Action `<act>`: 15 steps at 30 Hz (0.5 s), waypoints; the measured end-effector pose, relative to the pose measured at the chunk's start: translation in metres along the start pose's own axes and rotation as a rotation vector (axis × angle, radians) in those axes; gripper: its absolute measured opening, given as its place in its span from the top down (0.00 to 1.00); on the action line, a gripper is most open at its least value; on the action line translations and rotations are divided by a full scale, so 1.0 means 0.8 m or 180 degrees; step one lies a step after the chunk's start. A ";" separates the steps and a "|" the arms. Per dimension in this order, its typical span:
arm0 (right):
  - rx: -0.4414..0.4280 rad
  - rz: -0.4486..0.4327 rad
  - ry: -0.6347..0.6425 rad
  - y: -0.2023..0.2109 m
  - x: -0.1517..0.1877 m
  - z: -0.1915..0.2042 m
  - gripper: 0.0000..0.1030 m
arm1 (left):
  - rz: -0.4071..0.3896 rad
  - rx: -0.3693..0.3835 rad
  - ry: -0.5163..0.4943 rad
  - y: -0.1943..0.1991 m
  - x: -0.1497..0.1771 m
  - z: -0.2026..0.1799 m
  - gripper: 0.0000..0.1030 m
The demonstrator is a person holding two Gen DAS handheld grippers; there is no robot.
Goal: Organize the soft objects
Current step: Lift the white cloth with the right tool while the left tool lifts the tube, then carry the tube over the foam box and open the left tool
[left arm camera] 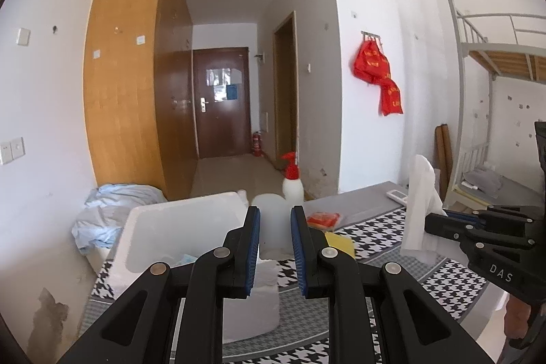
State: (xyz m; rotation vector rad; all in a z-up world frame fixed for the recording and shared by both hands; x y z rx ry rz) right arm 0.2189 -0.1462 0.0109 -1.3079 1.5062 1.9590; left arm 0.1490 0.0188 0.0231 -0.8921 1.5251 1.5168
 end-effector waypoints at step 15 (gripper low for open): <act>-0.0212 -0.0042 0.0203 -0.014 -0.021 0.043 0.91 | -0.0008 -0.0251 0.0161 0.006 -0.002 0.046 0.81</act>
Point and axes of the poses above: each gripper's, at about its wrist camera, not at the fingertips, and y roughly against the way its jaws point, z to its left, x to its underside, the point moved 5 cm from there along -y, roughly the way its jaws point, and after that the axes turned 11 degrees about z, right-handed, at the moved point
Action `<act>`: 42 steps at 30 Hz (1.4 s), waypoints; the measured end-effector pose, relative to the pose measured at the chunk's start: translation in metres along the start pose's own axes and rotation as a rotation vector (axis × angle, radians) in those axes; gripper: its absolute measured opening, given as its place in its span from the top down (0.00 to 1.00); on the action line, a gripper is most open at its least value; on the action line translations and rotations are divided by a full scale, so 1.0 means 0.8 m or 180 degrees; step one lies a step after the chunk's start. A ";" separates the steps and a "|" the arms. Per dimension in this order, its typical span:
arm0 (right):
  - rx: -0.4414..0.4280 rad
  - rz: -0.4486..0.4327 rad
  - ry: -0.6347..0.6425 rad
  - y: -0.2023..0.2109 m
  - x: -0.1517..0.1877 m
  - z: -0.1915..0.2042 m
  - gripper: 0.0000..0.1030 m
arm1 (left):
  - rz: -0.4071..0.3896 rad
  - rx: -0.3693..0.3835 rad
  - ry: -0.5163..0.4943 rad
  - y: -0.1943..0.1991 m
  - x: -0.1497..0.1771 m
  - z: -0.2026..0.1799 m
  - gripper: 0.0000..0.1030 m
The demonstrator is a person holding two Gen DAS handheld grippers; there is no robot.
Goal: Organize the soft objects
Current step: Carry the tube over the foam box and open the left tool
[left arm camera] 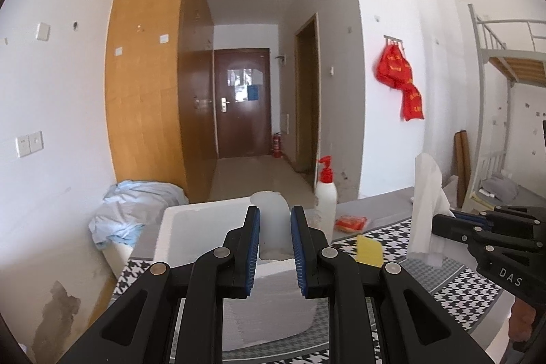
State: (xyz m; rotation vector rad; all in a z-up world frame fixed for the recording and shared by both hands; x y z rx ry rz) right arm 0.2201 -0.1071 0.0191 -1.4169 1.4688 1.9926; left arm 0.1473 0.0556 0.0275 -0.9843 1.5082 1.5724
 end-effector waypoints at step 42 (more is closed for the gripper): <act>-0.0377 0.0151 0.0307 -0.069 -0.033 0.069 0.91 | 0.0363 -0.0187 0.0262 -0.070 -0.001 0.066 0.81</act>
Point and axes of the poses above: each gripper's, at about its wrist camera, not at the fingertips, and y roughly against the way its jaws point, z to its left, x to its underside, the point moved 5 cm from there along -y, roughly the way its jaws point, and after that the axes turned 11 degrees about z, right-handed, at the moved point
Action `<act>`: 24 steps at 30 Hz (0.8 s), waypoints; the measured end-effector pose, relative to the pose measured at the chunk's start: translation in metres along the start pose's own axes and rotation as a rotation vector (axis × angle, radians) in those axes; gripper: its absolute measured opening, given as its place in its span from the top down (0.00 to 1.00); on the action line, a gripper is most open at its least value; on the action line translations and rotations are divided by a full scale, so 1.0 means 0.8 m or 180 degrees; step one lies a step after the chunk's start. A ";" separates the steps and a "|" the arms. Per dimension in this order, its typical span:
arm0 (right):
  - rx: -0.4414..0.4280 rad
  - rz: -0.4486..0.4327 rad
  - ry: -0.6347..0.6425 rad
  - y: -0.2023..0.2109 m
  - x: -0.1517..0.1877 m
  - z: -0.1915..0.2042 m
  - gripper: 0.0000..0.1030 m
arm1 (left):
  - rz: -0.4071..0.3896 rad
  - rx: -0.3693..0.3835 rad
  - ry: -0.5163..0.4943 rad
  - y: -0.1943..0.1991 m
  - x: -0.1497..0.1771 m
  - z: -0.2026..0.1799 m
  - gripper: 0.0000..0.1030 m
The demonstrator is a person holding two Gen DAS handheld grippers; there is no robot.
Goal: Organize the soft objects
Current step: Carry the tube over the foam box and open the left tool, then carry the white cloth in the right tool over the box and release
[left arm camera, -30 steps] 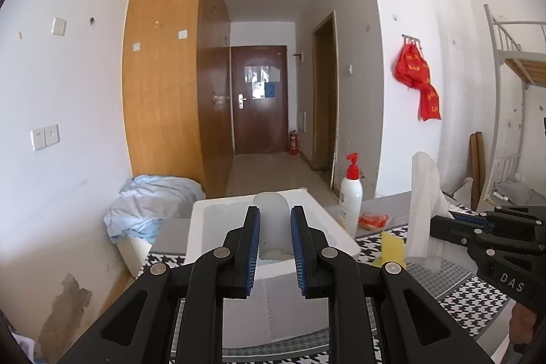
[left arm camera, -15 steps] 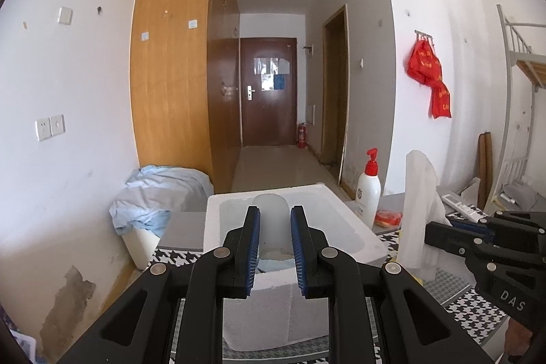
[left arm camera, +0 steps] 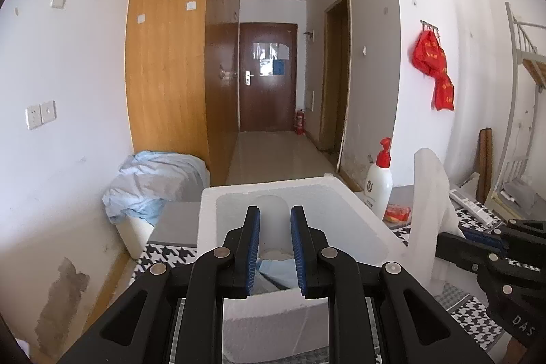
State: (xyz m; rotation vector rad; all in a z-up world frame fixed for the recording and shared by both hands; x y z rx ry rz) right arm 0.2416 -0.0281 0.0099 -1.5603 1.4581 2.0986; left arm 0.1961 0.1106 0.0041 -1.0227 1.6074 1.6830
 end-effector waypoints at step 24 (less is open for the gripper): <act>0.0184 0.0034 -0.0027 -0.011 -0.012 -0.002 0.91 | -0.0107 -0.0028 0.0104 -0.005 -0.002 0.017 0.02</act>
Point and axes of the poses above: each gripper's, at about its wrist camera, not at the fingertips, and y roughly against the way its jaws point, z to its left, x to its underside, the point moved 5 cm from there along -y, roughly the way its jaws point, and after that the axes turned 11 degrees about z, right-handed, at the moved point
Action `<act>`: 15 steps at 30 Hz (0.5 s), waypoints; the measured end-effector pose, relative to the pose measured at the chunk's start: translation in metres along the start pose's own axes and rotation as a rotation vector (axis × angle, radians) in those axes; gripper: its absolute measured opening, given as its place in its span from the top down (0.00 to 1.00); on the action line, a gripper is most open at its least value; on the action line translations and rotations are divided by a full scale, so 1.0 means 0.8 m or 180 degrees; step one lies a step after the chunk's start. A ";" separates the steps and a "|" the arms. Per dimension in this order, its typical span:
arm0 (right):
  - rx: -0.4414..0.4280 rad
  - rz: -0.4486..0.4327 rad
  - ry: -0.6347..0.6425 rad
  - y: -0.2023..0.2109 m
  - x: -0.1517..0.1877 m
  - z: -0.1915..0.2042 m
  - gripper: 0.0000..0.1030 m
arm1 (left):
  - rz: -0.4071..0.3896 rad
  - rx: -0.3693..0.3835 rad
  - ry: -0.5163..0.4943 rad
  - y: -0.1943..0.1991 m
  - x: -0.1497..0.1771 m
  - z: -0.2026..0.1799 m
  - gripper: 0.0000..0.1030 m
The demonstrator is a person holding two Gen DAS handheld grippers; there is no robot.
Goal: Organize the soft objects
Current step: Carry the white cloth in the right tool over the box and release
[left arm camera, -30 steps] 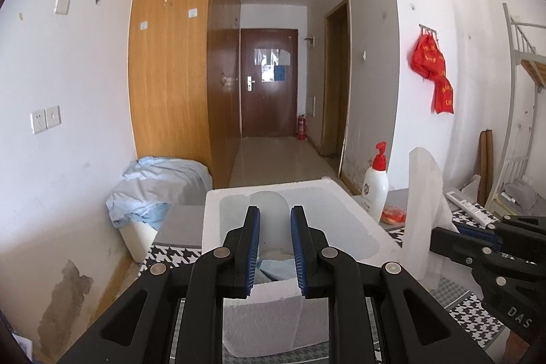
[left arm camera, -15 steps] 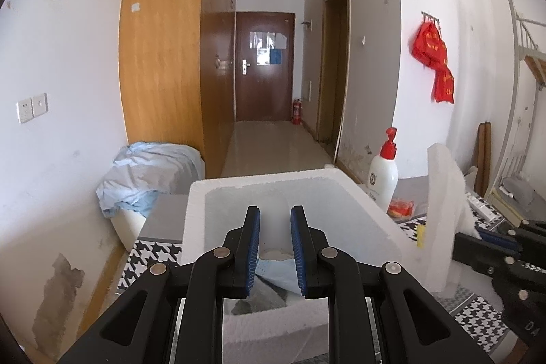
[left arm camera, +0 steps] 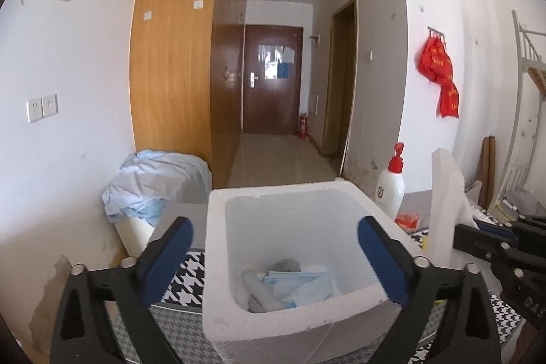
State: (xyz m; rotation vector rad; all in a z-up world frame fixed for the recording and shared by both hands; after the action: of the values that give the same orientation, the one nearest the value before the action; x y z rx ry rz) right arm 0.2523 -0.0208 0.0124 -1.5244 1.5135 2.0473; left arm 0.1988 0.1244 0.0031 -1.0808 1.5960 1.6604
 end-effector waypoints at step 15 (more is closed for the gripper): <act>0.0020 0.0025 0.0100 -0.016 -0.026 0.017 0.91 | -0.0095 -0.0146 0.0059 0.029 0.013 0.037 0.01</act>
State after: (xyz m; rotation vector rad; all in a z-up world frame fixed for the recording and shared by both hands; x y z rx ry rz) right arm 0.2616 0.0047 0.0209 -1.5578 1.5380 2.0302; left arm 0.1695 0.1497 0.0047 -1.1407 1.5526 1.6795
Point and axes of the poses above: each gripper's, at about its wrist camera, not at the fingertips, and y roughly against the way its jaws point, z to its left, x to its underside, the point moved 5 cm from there along -y, roughly the way its jaws point, and after that the axes turned 11 degrees about z, right-handed, at the moved point
